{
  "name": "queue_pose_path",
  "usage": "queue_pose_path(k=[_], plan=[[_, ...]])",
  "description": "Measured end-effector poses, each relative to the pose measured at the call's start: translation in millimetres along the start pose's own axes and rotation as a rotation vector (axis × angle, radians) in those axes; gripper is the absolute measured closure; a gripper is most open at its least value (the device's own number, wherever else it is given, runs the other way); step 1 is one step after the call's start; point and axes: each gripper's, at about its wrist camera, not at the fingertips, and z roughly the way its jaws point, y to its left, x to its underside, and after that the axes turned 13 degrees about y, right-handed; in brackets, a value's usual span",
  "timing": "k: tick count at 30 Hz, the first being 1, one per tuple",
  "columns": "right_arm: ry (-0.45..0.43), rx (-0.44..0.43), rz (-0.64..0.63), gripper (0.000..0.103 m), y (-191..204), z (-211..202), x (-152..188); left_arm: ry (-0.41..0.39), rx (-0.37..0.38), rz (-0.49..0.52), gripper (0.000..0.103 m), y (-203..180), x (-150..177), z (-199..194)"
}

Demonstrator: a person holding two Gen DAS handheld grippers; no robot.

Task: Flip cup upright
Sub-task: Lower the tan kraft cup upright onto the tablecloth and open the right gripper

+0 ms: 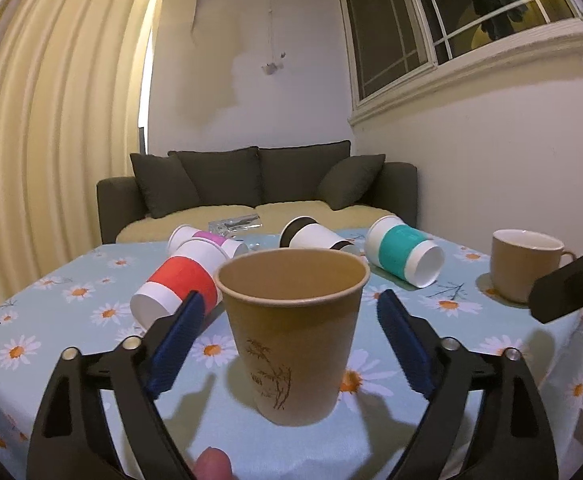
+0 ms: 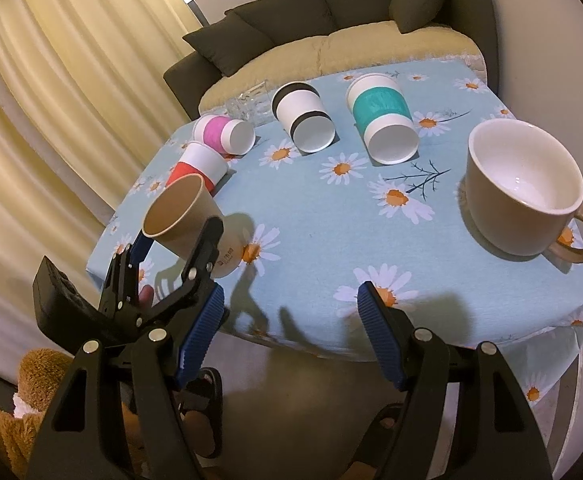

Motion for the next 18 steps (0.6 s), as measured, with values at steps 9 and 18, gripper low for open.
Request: queue_pose_path(k=[9,18], plan=[[-0.081,-0.052,-0.004,0.027,0,-20,4,0.048,0.031,0.044,0.006,8,-27,-34],[-0.147,-0.025,-0.064,0.019,14,-34,14,0.118,0.092,0.049,0.006,31,-59,-87]])
